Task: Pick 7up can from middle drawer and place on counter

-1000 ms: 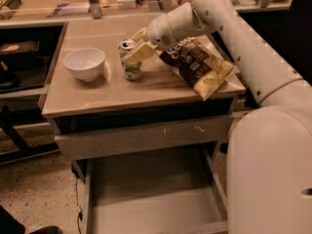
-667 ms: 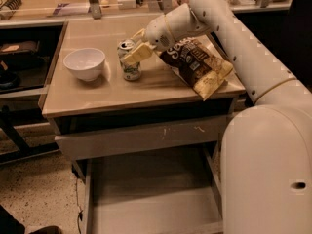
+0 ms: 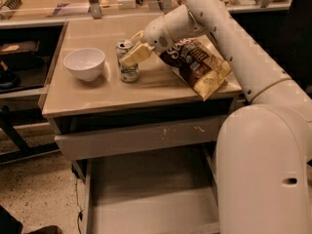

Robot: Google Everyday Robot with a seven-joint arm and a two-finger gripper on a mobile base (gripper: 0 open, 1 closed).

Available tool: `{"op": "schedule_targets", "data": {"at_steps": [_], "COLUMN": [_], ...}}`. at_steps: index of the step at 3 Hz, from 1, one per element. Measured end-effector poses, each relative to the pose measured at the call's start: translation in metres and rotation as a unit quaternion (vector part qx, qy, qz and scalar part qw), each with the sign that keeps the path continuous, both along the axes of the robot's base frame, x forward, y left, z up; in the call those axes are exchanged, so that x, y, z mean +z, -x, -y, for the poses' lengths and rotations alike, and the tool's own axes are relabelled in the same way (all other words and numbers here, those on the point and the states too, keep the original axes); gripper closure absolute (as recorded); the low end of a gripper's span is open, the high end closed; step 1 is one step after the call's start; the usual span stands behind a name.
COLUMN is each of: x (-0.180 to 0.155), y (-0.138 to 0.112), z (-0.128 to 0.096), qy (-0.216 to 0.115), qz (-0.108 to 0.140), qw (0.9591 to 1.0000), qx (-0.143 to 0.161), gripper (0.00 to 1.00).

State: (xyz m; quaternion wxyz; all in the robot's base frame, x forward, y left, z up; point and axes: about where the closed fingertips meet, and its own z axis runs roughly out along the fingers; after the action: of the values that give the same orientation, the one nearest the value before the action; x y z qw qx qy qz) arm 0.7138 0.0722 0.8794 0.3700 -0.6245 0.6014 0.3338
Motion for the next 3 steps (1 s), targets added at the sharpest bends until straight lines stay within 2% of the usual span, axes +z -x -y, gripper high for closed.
{"op": "schedule_targets", "data": {"at_steps": [3], "x": [0.0000], "y": [0.0000], "z": [-0.0001], "qy": [0.000], "qz": [0.000], "qw": [1.0000], "qx": [0.000], "gripper": [0.11]}}
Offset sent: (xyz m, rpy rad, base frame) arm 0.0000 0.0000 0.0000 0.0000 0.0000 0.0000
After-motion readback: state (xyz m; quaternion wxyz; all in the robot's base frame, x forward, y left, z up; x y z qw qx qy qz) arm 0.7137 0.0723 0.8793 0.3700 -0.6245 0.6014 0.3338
